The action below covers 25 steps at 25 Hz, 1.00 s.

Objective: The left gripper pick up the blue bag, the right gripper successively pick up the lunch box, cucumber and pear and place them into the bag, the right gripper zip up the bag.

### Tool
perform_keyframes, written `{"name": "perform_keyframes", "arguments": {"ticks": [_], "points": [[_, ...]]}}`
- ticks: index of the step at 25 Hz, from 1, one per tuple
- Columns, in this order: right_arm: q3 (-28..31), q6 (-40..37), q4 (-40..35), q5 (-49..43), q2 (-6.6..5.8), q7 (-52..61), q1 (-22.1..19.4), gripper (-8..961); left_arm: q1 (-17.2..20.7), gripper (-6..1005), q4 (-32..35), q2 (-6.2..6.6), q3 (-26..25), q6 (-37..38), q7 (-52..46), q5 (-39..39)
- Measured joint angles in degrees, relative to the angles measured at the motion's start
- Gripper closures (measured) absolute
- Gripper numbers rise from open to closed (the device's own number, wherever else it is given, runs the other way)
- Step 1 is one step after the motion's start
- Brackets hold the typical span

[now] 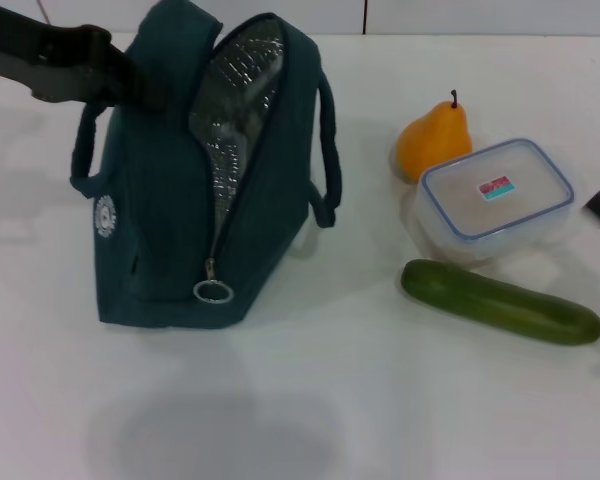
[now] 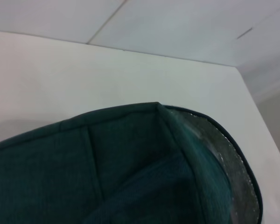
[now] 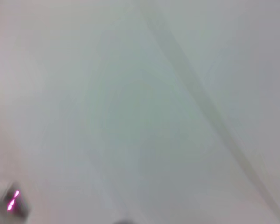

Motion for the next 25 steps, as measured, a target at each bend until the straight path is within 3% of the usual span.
{"name": "perform_keyframes", "arguments": {"ticks": [6,7,10,15,25], "points": [[0.00,2.34,3.08,8.62,-0.04,13.30,-0.34,146,-0.54,955,-1.19,-0.59,0.07,0.01,1.17,-0.03],[0.04,7.80,2.93,10.52,-0.45,23.33,-0.18,146,-0.61,955,-1.33,-0.59,0.11,0.01,1.34,-0.11],[0.08,12.64,2.80,10.55,-0.92,31.44,0.69,148,-0.61,955,-1.23,-0.63,0.17,0.00,1.53,-0.19],[-0.88,19.10,2.87,10.00,-1.06,36.50,3.44,150,-0.75,955,-1.04,-0.57,0.16,-0.01,1.60,-0.25],[-5.17,29.99,3.41,9.87,0.17,41.67,9.55,155,-2.02,956,-1.07,-0.28,0.14,-0.02,1.65,-0.25]]}}
